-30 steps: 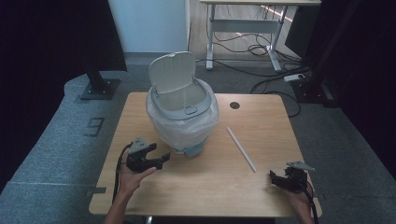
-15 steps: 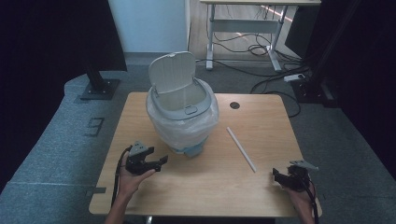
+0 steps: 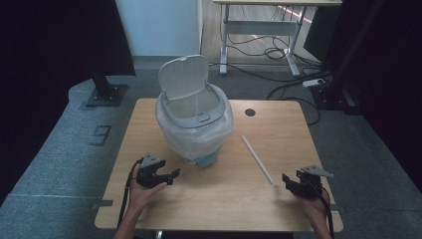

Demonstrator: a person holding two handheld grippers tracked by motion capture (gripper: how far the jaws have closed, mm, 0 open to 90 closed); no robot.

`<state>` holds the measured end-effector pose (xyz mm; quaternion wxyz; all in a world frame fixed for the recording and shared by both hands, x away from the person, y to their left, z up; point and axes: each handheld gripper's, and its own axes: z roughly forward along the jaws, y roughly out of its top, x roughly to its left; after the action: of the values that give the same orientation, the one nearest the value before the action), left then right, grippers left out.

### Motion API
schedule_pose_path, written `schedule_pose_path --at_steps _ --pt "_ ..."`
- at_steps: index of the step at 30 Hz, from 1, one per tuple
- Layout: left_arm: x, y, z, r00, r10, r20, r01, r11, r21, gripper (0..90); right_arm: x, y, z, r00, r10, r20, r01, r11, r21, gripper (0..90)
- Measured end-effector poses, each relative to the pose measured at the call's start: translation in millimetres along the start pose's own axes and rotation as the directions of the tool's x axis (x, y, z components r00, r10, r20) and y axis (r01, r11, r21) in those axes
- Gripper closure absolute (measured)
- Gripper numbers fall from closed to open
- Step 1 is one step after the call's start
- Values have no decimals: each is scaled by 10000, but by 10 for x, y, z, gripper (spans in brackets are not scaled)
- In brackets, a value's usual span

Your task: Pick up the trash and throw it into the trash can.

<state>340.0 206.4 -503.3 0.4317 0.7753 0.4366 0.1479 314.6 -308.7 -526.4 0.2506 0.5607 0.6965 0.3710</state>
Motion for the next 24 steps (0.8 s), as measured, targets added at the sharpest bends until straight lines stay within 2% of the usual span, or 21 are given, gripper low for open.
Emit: schedule_pose_path --at_steps 5,16,18,24 --pt "7 -30 26 10000 -33 -85 34 9999 121 255 90 59 68 9991 -327 -277 327 9995 -13 437" --pt "28 -57 44 9996 -205 -174 208 9997 143 251 309 158 280 9956 -653 -672 672 9974 251 448" --pt "32 -66 58 9996 -210 -182 213 9996 203 250 364 200 344 9941 -831 -702 858 9956 371 451" --pt "57 -82 71 9994 -325 -120 328 9991 276 252 456 332 485 9923 -864 -882 916 9942 562 470"
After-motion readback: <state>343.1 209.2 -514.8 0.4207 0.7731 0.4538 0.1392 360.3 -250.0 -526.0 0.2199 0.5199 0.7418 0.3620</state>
